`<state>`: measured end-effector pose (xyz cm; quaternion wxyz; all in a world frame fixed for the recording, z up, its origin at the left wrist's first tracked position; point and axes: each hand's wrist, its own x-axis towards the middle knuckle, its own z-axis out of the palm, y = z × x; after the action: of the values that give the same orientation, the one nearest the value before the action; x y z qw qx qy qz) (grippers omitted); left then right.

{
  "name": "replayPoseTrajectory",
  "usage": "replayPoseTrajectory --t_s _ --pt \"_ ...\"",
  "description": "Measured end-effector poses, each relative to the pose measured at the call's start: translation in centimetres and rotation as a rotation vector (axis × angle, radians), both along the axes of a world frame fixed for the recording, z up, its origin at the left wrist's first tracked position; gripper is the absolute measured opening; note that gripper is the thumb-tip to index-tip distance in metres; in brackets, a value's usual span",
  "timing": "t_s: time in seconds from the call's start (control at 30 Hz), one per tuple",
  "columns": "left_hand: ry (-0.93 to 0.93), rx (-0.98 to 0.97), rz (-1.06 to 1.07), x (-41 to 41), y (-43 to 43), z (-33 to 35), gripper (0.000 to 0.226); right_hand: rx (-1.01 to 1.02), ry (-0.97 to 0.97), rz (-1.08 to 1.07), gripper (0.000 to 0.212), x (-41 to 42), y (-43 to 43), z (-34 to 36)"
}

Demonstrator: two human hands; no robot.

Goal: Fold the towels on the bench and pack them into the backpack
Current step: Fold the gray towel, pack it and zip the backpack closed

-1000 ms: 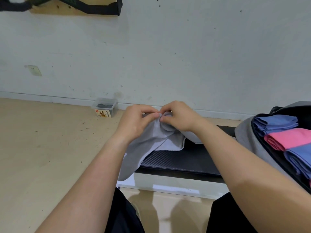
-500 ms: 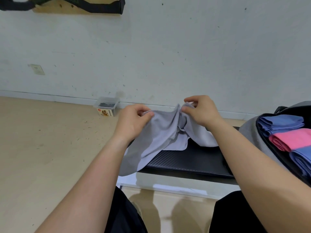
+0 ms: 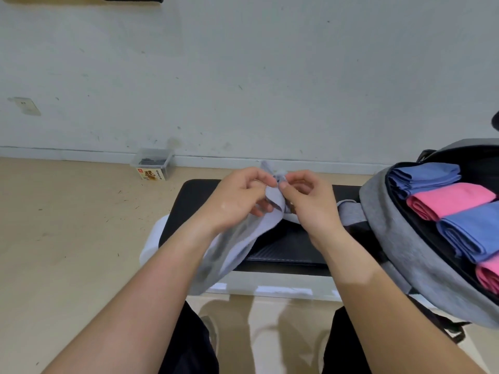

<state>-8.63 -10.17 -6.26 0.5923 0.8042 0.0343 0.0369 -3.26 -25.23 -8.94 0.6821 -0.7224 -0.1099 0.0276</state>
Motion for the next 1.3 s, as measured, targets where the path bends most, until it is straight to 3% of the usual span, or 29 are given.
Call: replayPoseTrajectory --t_s 0.07,0.27,0.77,0.87,1.1,1.3 --pt "-0.020 0.043 -0.035 0.0 -0.3 -0.1 0.031 0.027 0.006 0.006 0.014 0.0 -0.6 0.0" --pt "-0.160 0.126 0.028 0.9 -0.8 -0.5 0.003 -0.026 -0.098 0.086 0.007 0.2 -1.9 0.1" --pt "-0.319 0.530 0.126 1.7 -1.4 -0.3 0.004 0.021 -0.115 0.162 0.003 0.5 -2.8 0.2" --pt "-0.319 0.560 0.143 1.6 -1.4 -0.3 0.001 0.016 -0.097 0.181 0.010 0.4 -2.9 0.4" --pt "-0.349 0.700 0.123 1.9 -0.2 -0.8 0.023 -0.026 -0.067 0.234 0.005 1.0 -3.2 0.4" --pt "-0.249 0.764 0.092 1.4 0.4 -0.9 0.042 -0.127 -0.233 0.034 0.019 3.7 -3.3 2.3"
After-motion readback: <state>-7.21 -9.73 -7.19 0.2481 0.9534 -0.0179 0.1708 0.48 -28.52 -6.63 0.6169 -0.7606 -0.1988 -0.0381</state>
